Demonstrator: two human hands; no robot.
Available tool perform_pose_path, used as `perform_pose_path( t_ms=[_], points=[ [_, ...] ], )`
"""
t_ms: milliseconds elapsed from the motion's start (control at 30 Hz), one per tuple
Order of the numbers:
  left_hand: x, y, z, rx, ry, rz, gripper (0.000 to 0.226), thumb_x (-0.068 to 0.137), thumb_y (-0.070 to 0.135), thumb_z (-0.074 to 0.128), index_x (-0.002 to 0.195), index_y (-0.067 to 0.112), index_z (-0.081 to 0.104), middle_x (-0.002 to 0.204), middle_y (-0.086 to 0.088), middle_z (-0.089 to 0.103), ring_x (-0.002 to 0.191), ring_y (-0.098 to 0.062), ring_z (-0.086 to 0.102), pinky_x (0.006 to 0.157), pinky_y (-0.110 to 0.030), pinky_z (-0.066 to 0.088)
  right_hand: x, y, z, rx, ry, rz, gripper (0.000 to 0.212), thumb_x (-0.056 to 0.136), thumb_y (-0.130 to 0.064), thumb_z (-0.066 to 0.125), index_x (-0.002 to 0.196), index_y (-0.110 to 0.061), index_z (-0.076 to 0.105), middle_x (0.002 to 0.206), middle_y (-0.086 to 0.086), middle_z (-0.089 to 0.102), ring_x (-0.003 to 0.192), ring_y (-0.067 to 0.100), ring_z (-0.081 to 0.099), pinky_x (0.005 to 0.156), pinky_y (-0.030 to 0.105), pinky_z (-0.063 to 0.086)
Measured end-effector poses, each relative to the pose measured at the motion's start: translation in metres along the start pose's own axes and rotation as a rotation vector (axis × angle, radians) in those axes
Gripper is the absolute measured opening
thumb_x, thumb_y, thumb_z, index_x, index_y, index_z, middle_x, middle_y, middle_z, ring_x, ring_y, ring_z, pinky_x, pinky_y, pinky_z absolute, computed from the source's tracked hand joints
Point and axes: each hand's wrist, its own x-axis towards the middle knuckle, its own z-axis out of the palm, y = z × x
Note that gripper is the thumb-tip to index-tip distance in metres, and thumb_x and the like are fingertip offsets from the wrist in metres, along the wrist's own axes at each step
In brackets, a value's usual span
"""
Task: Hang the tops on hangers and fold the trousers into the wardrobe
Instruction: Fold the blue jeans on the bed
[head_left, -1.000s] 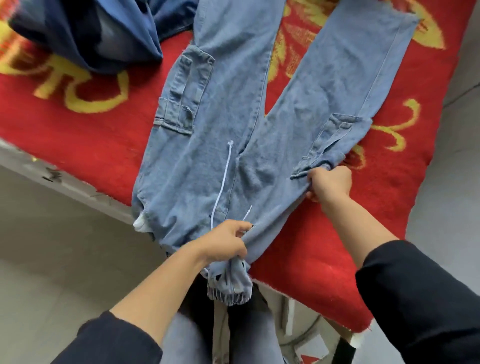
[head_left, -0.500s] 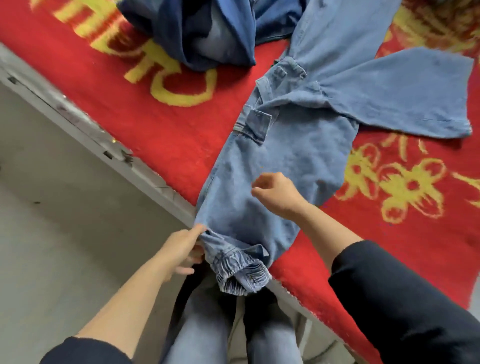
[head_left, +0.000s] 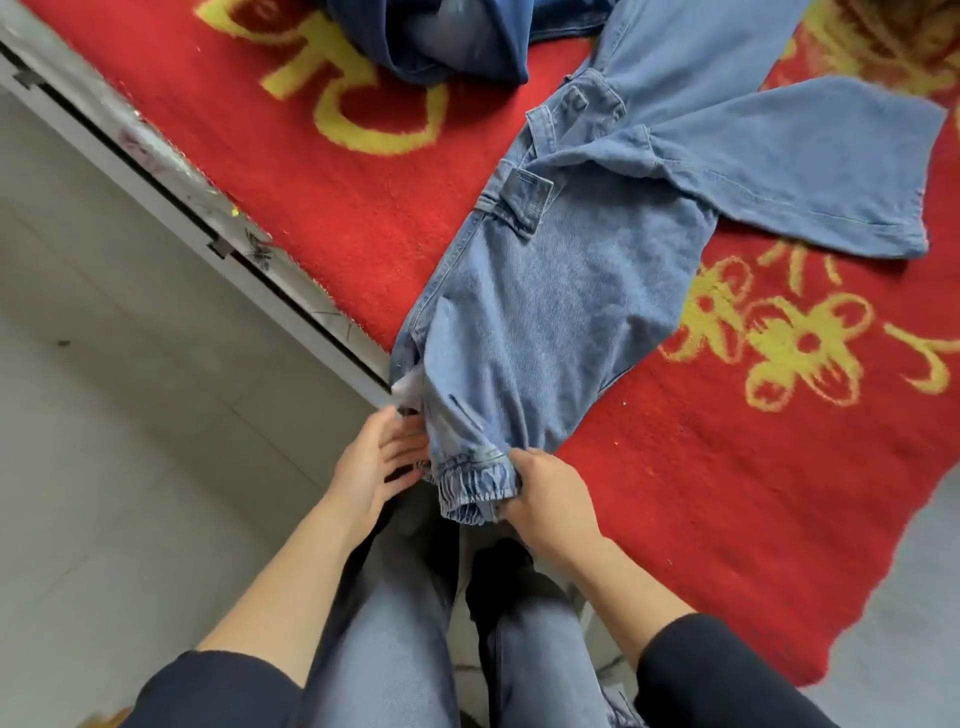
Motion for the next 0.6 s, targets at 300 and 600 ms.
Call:
perform_pose_path(
  t_ms=[300, 600],
  points=[
    [-0.004, -0.060, 0.032, -0.388, -0.079, -0.414, 0.077, 0.077, 0.064, 0.055, 0.137, 0.015, 0.045, 0.126, -0.020, 0.052, 0.113, -0.036, 0.048, 0.098, -0.064, 0.034, -0.037, 0.024, -0.023, 1.396, 0.324, 0.856, 0.019, 0.087, 0.005, 0.048, 0.082, -0.009, 0.061, 0.083, 0.012, 0.069, 0.069, 0.028, 0.069, 0.044, 0.023, 0.048],
    [-0.006, -0.015, 0.022, -0.541, 0.067, -0.162, 0.032, 0.081, 0.008, 0.060, 0.113, 0.009, 0.056, 0.095, -0.011, 0.070, 0.089, -0.029, 0.066, 0.079, -0.046, 0.055, -0.050, 0.024, -0.027, 1.364, 0.148, 0.773, 0.025, 0.082, 0.008, 0.050, 0.097, -0.008, 0.062, 0.075, 0.011, 0.073, 0.057, 0.024, 0.070, 0.047, 0.028, 0.055]
  ],
)
